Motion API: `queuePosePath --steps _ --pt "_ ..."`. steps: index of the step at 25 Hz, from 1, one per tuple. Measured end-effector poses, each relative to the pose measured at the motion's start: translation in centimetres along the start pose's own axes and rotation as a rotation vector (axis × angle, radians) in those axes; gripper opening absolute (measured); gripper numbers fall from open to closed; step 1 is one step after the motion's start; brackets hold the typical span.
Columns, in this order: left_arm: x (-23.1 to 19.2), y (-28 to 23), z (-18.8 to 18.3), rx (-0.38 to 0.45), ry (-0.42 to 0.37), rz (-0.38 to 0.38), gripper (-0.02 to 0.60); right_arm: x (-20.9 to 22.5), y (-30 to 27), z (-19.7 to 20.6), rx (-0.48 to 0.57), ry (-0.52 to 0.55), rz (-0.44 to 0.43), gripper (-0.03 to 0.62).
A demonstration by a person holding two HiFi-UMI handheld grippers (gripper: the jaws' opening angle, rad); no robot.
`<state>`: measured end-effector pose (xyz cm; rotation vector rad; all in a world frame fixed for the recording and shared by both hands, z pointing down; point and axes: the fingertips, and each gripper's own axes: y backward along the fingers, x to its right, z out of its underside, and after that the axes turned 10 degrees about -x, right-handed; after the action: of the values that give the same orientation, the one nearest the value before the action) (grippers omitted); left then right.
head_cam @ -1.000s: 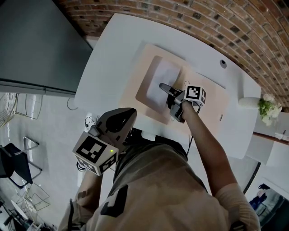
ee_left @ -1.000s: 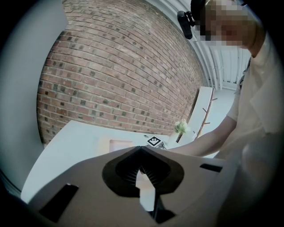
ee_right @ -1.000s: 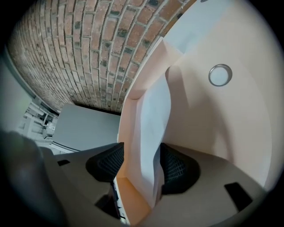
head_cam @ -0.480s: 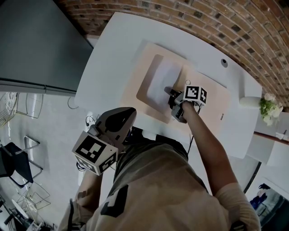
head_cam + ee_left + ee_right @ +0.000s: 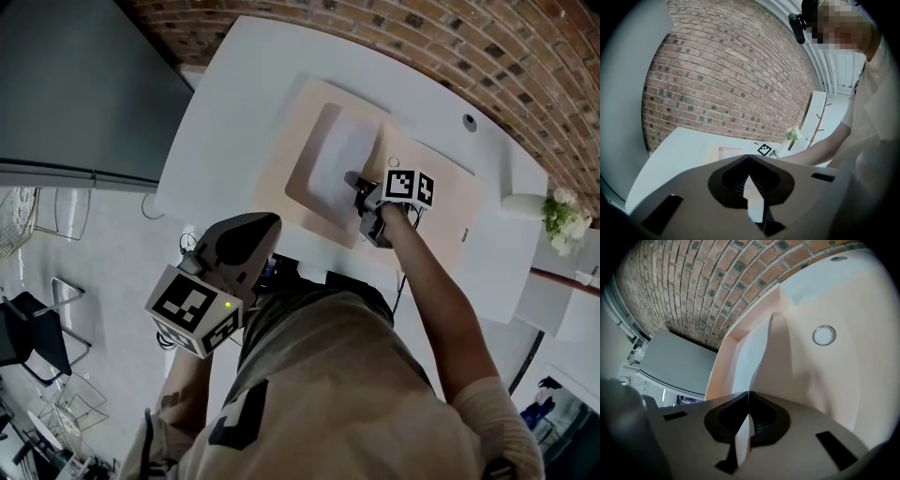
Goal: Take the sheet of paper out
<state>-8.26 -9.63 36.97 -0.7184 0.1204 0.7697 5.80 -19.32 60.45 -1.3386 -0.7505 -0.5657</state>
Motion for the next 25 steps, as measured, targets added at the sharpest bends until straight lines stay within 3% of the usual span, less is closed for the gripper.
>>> queuePosePath --steps 5,25 --pt "-0.2 0.3 0.6 -0.026 0.005 -0.01 0.014 -0.4 0.3 0.1 -0.005 0.045 0.017 0.025" --pt "-0.5 1.7 1.7 0.0 -0.001 -0.044 0.014 -1.5 2.0 0.5 0.024 0.211 0.106 0.025"
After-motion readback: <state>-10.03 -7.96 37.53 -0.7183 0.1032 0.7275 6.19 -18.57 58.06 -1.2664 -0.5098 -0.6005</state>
